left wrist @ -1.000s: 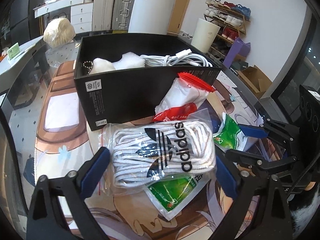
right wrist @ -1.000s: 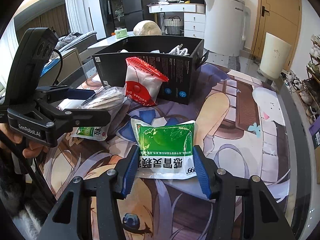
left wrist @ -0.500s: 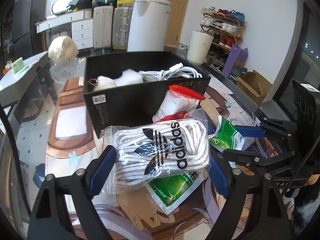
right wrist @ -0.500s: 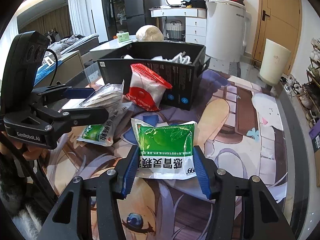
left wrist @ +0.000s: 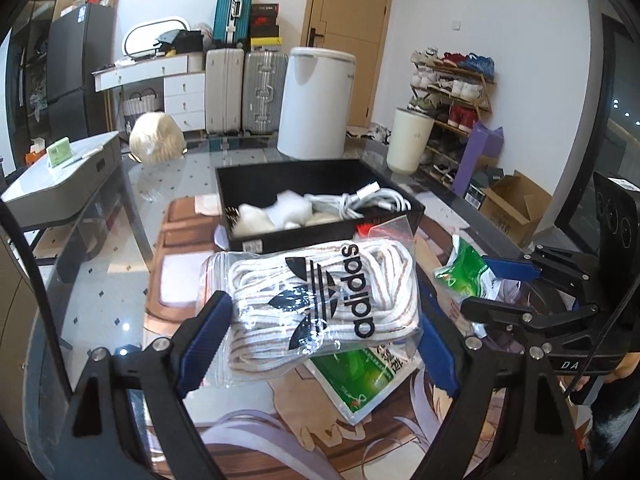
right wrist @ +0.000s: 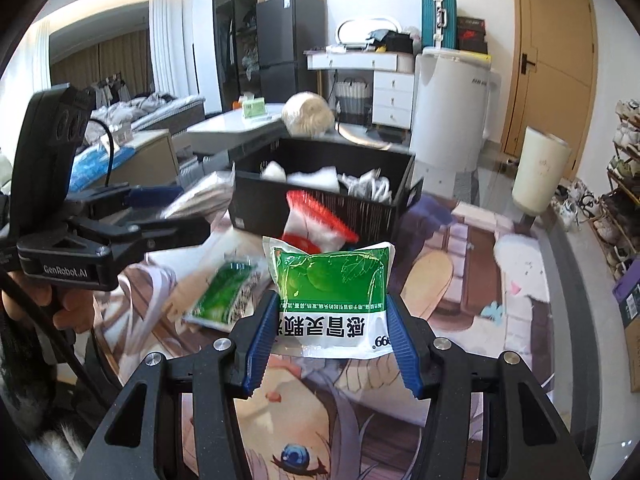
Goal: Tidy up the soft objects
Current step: 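Carry the adidas bag with the left gripper while the right carries the green packet over the box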
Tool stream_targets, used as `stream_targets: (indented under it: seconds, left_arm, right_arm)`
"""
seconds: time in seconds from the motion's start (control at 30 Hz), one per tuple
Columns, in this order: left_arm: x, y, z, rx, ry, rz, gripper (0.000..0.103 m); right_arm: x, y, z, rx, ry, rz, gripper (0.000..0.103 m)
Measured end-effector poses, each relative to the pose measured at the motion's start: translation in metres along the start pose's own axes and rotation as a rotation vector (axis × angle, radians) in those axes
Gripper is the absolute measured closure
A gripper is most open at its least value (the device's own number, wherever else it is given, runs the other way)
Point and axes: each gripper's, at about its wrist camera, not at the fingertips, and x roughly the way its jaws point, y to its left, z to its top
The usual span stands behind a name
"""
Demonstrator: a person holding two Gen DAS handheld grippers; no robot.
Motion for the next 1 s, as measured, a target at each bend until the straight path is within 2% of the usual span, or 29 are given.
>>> stream_targets:
  seconds: [0.13,0.3,0.63,1.0]
  left_arm:
    - [-0.007,0.003,0.007,0.004,-0.033,0.014,0.016]
    - [-0.012,0.005,0.016,0.003,-0.061,0.025,0.016]
    - [-0.008,0.008,0.033,0.023,-0.091,0.053,0.016]
    - [0.007,0.015,0.045,0.022,-0.09,0.078,0.016]
  right_arm:
    - [-0.011,0.0,0.011,0.021,-0.067,-0.01,0.049]
    - [-0.016,-0.003,0.027,0.024,-0.105,-0.024,0.049]
    - [-0.009,-0.007,0.053,0.016,-0.139,-0.036,0.049]
    - [0.001,-0.013,0.065,0.023,-0.15,-0.052,0.049]
